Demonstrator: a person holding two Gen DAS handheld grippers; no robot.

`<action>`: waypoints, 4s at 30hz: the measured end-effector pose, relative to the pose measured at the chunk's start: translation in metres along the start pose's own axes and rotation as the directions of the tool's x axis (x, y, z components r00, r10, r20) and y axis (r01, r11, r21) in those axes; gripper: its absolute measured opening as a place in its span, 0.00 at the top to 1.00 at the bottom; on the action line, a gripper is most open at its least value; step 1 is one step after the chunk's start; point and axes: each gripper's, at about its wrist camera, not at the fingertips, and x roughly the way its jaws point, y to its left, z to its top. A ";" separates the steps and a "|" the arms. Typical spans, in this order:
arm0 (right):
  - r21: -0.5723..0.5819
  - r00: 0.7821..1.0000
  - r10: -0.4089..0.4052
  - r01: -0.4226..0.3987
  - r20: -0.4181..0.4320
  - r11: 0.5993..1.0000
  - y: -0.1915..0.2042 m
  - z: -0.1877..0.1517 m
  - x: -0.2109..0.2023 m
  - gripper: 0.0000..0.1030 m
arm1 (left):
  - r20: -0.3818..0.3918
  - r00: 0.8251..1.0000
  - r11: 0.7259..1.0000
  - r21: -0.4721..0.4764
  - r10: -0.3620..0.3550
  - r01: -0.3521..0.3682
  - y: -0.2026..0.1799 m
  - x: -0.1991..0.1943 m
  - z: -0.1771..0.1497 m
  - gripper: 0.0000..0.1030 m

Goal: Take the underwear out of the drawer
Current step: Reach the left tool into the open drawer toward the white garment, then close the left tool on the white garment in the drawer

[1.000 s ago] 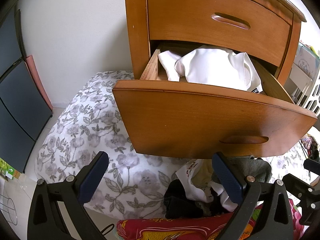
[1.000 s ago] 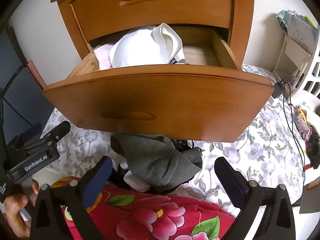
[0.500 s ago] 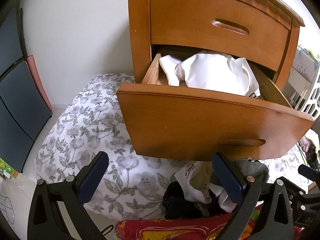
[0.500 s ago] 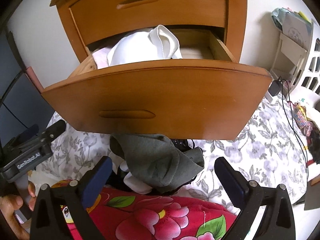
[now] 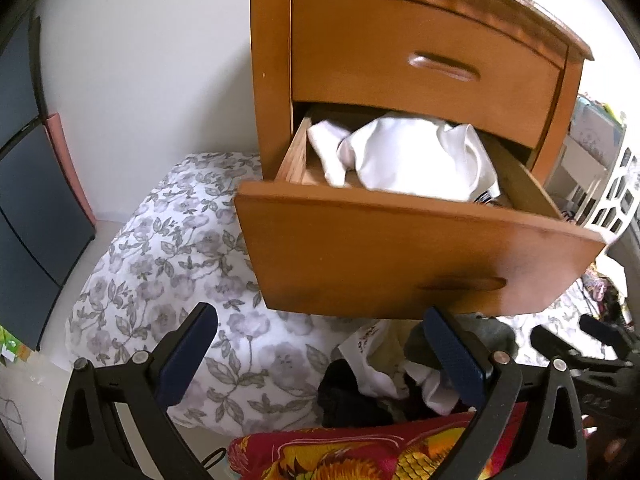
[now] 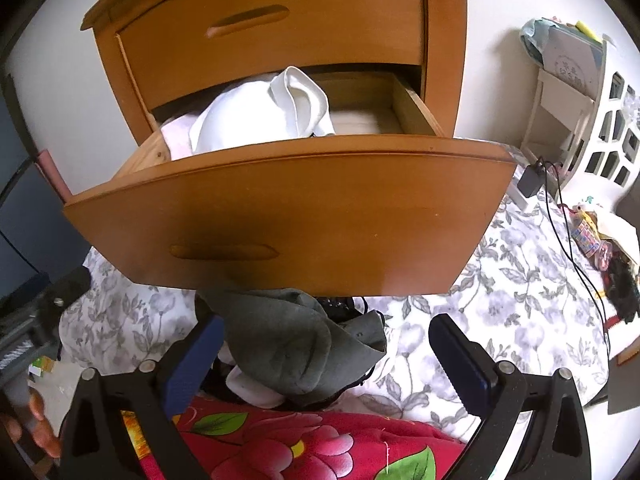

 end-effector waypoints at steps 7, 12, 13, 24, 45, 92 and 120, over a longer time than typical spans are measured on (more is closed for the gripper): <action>0.048 0.999 0.036 -0.035 -0.003 0.998 -0.009 -0.001 0.002 0.00 | 0.081 0.997 1.000 -0.012 -0.011 0.012 0.012 -0.032 0.036 0.00; 0.072 0.998 0.055 -0.055 -0.001 0.996 -0.013 -0.002 0.002 0.00 | 0.060 0.996 0.997 0.008 -0.071 0.071 0.018 -0.037 0.079 0.00; 0.075 0.998 0.058 -0.058 0.000 0.996 -0.013 -0.002 0.002 0.00 | 0.051 0.995 0.996 0.010 -0.090 0.090 0.018 -0.036 0.087 0.00; 0.095 0.996 0.091 -0.091 0.003 0.991 -0.017 -0.002 0.003 0.00 | -0.117 0.978 0.985 -0.025 -0.171 0.169 0.007 0.009 0.176 0.00; 0.129 0.992 0.125 -0.121 -0.027 0.984 -0.022 -0.002 0.010 0.00 | -0.428 0.901 0.997 -0.057 -0.068 0.048 -0.048 0.145 0.184 0.00; 0.146 0.979 0.196 -0.187 -0.048 0.971 -0.027 -0.002 0.016 0.00 | -0.425 0.905 0.973 -0.207 0.001 -0.098 -0.097 0.210 0.184 0.01; 0.154 0.977 0.208 -0.198 -0.054 0.968 -0.029 -0.002 0.017 0.00 | -0.409 0.909 0.971 -0.238 -0.079 -0.022 -0.089 0.218 0.188 0.50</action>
